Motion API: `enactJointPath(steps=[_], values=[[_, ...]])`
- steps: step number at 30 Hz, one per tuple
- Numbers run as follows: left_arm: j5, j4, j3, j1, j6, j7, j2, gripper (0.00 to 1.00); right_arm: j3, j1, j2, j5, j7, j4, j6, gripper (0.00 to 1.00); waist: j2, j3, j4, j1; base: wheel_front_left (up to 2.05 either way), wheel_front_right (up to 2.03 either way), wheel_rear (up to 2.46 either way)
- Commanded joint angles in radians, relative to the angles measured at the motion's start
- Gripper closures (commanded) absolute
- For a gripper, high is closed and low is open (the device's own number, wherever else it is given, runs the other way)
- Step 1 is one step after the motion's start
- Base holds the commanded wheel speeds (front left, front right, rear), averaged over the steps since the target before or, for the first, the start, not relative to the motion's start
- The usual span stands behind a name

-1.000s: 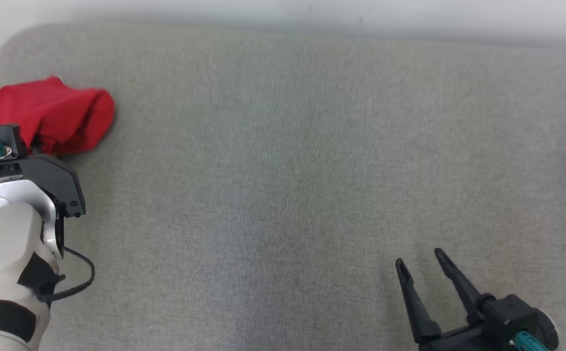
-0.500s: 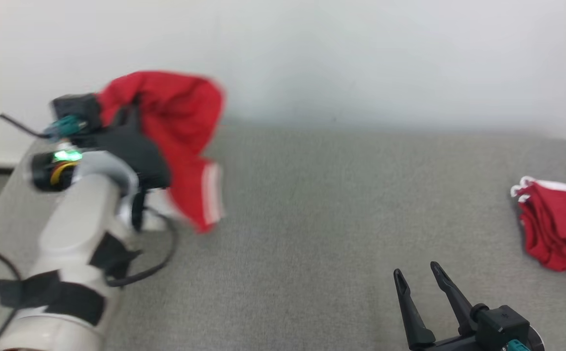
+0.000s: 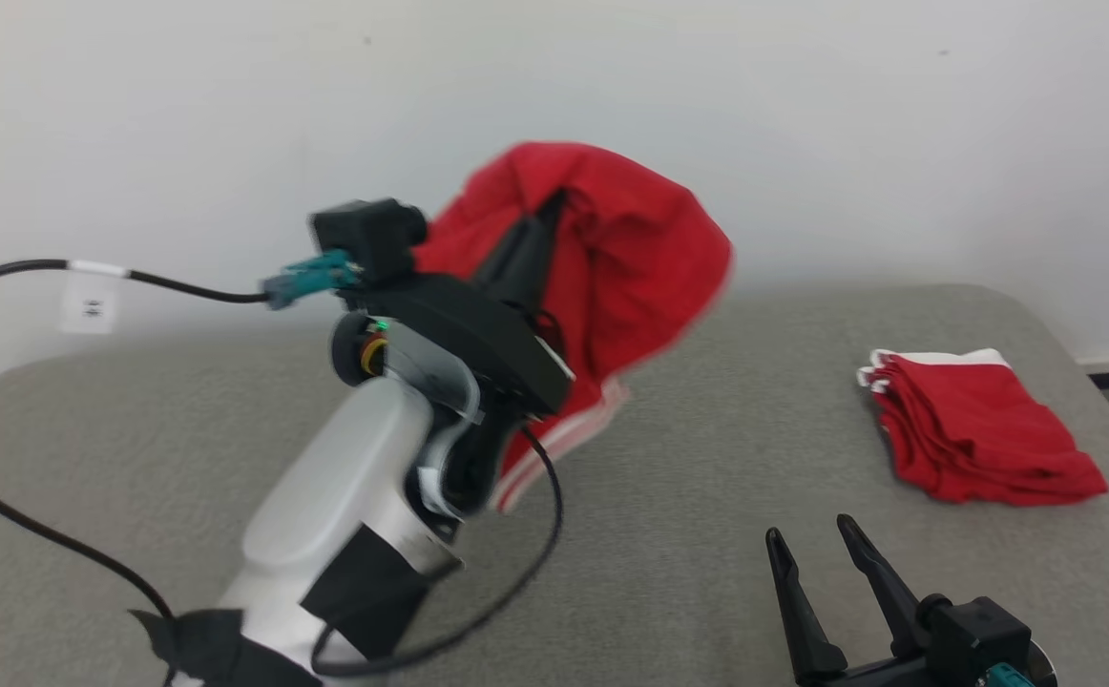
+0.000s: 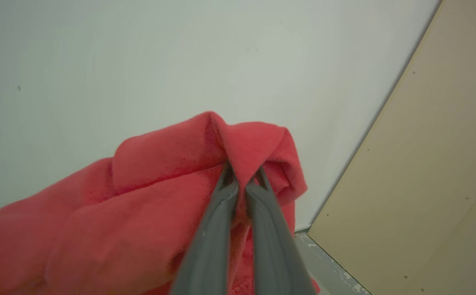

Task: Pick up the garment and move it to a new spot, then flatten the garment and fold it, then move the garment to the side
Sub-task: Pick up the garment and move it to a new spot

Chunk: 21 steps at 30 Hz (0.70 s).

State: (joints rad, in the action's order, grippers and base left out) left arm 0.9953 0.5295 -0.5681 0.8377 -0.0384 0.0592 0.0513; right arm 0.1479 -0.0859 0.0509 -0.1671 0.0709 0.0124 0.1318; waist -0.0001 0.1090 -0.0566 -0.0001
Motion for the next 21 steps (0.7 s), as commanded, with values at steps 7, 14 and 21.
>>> enactJointPath(steps=[7,14,21], values=[[0.007,-0.108,-0.095,-0.068,0.133,0.007,0.006,1.00,0.007,0.024,-0.001,-0.002,-0.001,0.003,-0.002,0.00,0.0001,-0.023,-0.146,0.0001,0.00,0.00,0.00],[-0.058,0.014,-0.120,-0.129,0.195,0.042,0.078,1.00,0.020,0.036,-0.001,-0.008,0.005,-0.007,-0.002,0.00,0.0001,-0.045,-0.191,0.0001,0.00,0.00,0.00],[-0.054,0.226,-0.112,-0.231,0.226,0.093,0.116,0.67,0.034,0.049,-0.001,-0.014,0.010,-0.023,-0.002,0.00,0.0001,-0.057,-0.225,0.0001,0.00,0.00,0.00]])
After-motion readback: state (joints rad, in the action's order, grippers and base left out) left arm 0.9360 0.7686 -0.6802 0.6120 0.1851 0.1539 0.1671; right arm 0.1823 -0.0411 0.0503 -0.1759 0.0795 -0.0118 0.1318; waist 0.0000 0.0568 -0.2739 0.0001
